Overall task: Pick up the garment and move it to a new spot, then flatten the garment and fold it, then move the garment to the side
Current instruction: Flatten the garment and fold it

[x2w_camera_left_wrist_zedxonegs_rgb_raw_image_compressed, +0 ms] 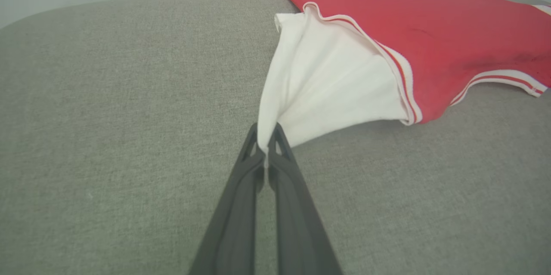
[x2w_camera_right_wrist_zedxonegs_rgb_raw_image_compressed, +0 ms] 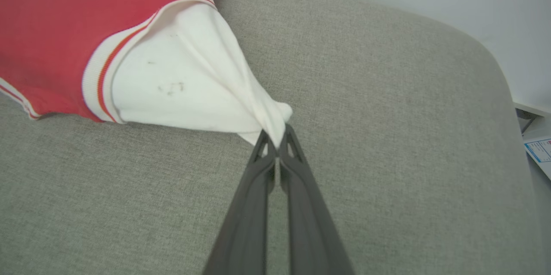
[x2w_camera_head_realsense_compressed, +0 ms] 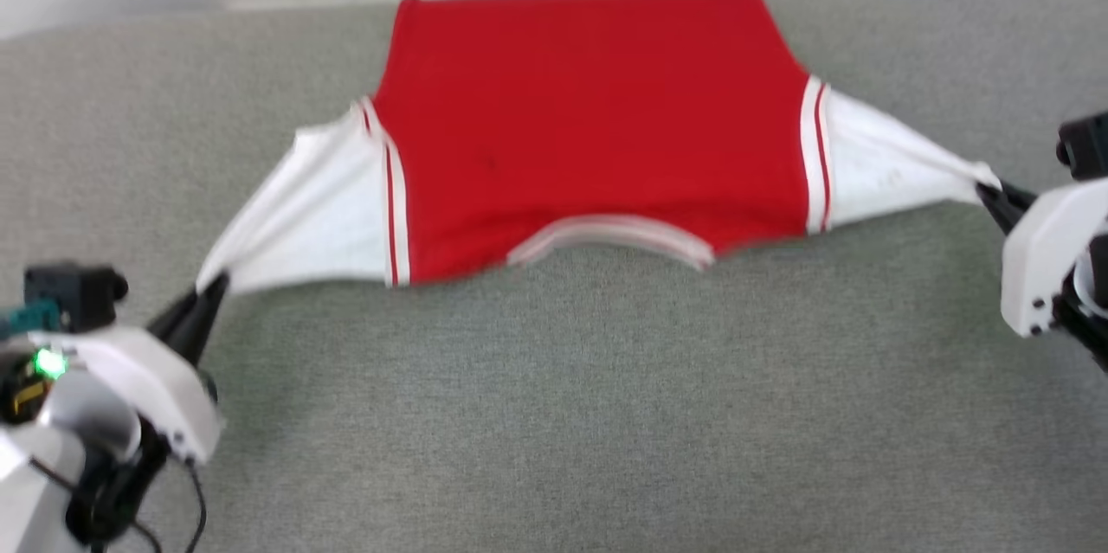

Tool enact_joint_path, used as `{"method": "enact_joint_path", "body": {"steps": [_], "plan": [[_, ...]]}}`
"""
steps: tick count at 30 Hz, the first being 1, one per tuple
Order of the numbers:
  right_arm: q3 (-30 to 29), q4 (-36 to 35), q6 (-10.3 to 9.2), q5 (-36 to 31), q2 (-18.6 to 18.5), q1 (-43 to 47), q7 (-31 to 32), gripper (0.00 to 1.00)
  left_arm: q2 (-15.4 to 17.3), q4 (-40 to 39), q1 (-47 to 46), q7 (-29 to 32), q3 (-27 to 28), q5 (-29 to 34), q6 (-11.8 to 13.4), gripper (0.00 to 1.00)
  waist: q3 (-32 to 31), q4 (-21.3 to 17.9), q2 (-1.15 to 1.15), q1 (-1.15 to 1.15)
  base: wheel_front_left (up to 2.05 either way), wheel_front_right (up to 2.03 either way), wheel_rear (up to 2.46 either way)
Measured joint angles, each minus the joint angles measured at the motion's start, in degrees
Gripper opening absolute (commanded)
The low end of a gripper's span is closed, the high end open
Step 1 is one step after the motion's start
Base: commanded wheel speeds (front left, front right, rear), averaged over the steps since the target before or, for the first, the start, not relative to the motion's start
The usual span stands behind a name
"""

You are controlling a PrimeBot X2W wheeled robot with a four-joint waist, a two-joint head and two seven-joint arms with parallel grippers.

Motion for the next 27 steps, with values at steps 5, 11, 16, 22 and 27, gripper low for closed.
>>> {"method": "enact_joint_path", "body": {"steps": [5,11,16,22,27], "plan": [[-1.62,-3.36,0.01,2.11,-2.19,6.34,3.75,0.00,2.67,-4.10,8.56,2.34,0.21,-2.07,1.26,0.00,-3.65,-0.36,0.00,-0.01,0.00,0.00,0.00],[-2.47,-9.46,0.00,4.35,-5.16,15.92,9.76,0.00,4.83,-9.39,17.87,4.93,0.38,-4.47,3.20,0.00,-6.56,-1.16,0.00,-0.01,0.00,0.00,0.00],[-5.44,-14.28,0.00,6.49,-6.47,23.42,14.56,0.00,6.17,-12.85,25.10,6.51,0.43,-6.75,4.76,0.00,-8.67,-1.95,0.00,-0.01,0.00,0.00,0.00],[-10.54,-18.92,0.00,7.75,-6.79,32.32,19.72,0.00,7.37,-16.58,32.06,8.27,0.81,-9.69,6.28,0.00,-10.21,-3.04,0.00,-0.01,0.00,0.00,0.00],[-13.15,-21.47,-0.01,7.22,-5.46,36.74,22.18,0.00,7.15,-18.46,33.99,8.79,0.37,-10.61,6.50,0.00,-9.90,-3.49,0.00,-0.01,0.00,0.00,0.00]]}}
